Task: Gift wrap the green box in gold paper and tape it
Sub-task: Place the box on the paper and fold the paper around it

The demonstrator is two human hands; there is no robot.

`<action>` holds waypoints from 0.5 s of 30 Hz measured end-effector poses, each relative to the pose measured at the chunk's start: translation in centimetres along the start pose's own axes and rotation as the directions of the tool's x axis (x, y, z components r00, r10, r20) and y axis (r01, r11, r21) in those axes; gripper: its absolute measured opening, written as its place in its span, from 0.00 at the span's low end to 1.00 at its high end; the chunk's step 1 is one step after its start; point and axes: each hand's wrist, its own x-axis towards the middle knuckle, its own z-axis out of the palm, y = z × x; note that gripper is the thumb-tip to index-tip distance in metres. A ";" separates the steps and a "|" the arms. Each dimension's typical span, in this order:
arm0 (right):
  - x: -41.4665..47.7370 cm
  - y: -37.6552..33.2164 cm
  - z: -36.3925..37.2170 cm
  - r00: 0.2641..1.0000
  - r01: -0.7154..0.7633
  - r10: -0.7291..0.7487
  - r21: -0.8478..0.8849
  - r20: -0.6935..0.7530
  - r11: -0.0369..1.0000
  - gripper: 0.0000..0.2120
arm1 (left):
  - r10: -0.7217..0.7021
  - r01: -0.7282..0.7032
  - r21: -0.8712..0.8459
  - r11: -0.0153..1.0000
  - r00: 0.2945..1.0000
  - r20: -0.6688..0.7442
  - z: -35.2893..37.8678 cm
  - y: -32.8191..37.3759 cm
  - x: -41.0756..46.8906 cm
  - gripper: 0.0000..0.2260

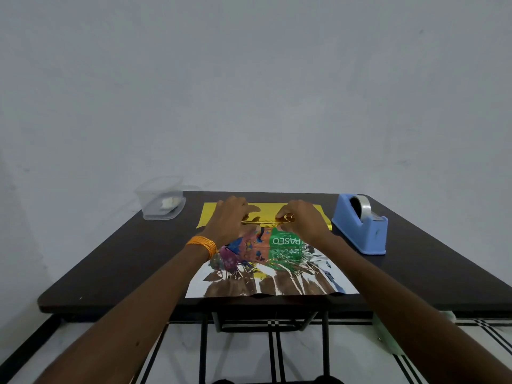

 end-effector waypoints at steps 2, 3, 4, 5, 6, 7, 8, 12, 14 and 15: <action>0.1 0.1 0.1 1.000 0.007 -0.007 -0.002 -0.007 1.000 0.12 | 0.007 -0.007 -0.011 1.000 0.999 -0.049 0.0 0.5 0.2 0.20; 0.2 0.1 0.1 1.000 0.013 -0.013 -0.006 -0.009 1.000 0.11 | 0.013 -0.014 -0.016 1.000 0.998 -0.060 -0.1 0.9 0.4 0.19; 0.2 0.1 0.1 1.000 0.019 -0.019 -0.012 -0.009 1.000 0.11 | 0.026 -0.026 -0.008 1.000 0.998 -0.060 -0.2 1.5 0.6 0.18; 0.3 0.2 0.1 1.000 0.022 -0.022 -0.018 -0.006 1.000 0.12 | 0.039 -0.038 0.013 0.999 0.998 -0.051 -0.1 2.0 0.9 0.16; 0.3 0.2 0.2 1.000 0.024 -0.025 -0.025 -0.005 0.999 0.12 | 0.050 -0.049 0.037 0.998 0.998 -0.041 0.0 2.5 1.1 0.15; 0.4 0.3 0.3 1.000 0.027 -0.027 -0.032 -0.007 0.999 0.12 | 0.055 -0.053 0.059 0.997 0.998 -0.031 0.2 2.8 1.3 0.14; 0.4 0.4 0.3 1.000 0.029 -0.030 -0.037 -0.010 0.999 0.12 | 0.056 -0.054 0.070 0.996 0.998 -0.026 0.4 2.9 1.3 0.13; 0.7 0.7 0.3 0.998 0.055 -0.055 0.000 -0.002 0.998 0.10 | 0.037 -0.036 0.023 0.999 0.998 -0.044 1.3 2.6 1.0 0.12; 0.8 0.5 0.2 0.998 0.062 -0.062 -0.012 0.008 0.998 0.10 | 0.026 -0.026 0.001 1.000 0.998 -0.052 1.4 2.6 1.0 0.11; 0.8 0.5 0.2 0.998 0.062 -0.062 -0.019 0.001 0.998 0.11 | 0.023 -0.023 -0.009 1.000 0.998 -0.055 1.4 2.6 0.9 0.11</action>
